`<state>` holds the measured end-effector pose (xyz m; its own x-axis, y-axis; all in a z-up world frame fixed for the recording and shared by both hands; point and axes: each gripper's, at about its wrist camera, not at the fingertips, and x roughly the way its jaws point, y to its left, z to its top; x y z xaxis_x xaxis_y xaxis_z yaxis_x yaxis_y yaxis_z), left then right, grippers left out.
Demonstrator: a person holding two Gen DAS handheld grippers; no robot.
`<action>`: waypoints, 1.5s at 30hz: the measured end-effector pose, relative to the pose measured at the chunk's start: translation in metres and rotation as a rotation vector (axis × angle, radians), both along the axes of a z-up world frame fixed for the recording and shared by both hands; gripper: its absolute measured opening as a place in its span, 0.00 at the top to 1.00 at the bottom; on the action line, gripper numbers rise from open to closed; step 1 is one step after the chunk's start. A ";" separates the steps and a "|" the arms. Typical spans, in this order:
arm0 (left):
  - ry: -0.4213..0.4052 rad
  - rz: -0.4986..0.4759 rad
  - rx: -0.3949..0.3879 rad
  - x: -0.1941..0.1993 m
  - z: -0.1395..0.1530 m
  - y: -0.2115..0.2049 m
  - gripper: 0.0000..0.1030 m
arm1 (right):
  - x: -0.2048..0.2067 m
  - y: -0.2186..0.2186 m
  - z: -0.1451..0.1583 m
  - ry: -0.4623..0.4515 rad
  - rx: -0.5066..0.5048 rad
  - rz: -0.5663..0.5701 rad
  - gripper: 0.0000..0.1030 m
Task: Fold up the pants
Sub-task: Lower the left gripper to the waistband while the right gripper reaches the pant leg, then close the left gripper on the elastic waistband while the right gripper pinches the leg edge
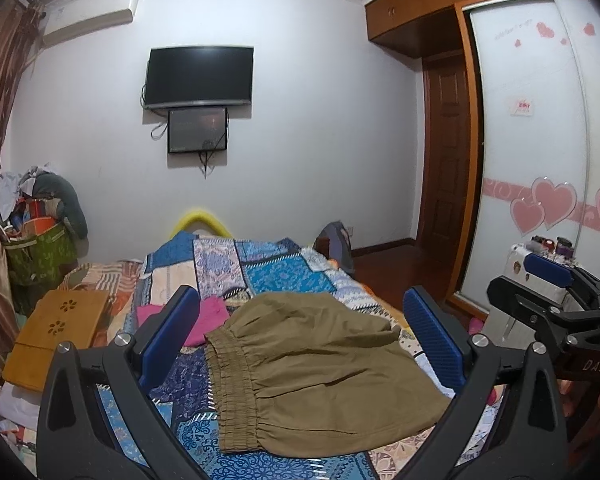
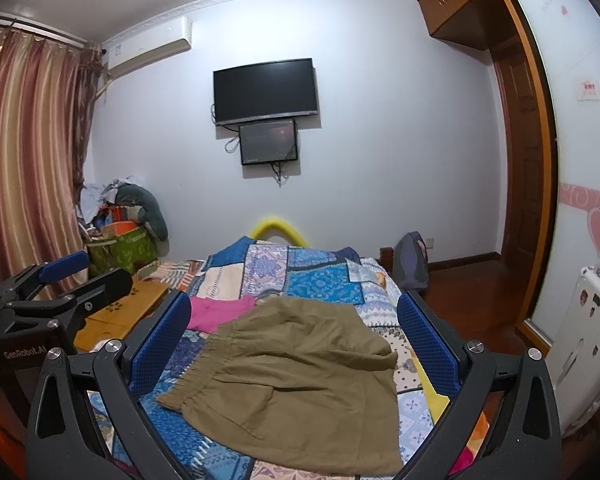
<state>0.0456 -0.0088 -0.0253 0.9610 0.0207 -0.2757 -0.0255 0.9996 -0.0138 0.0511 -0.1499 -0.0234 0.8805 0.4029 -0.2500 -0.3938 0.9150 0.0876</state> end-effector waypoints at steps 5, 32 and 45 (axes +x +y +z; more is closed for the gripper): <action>0.097 0.008 -0.022 0.035 -0.024 0.013 0.00 | 0.028 -0.008 -0.027 0.068 -0.026 -0.037 0.00; 0.773 0.042 -0.165 0.232 -0.214 0.129 0.19 | 0.228 -0.045 -0.184 0.626 -0.250 -0.008 0.19; 0.773 0.039 -0.031 0.261 -0.235 0.115 0.44 | 0.226 -0.041 -0.212 0.687 -0.267 0.081 0.81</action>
<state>0.3062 0.1064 -0.2603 0.4939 0.0322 -0.8689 -0.0748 0.9972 -0.0055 0.2772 -0.1909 -0.2356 0.4605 0.3088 -0.8323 -0.3977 0.9100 0.1176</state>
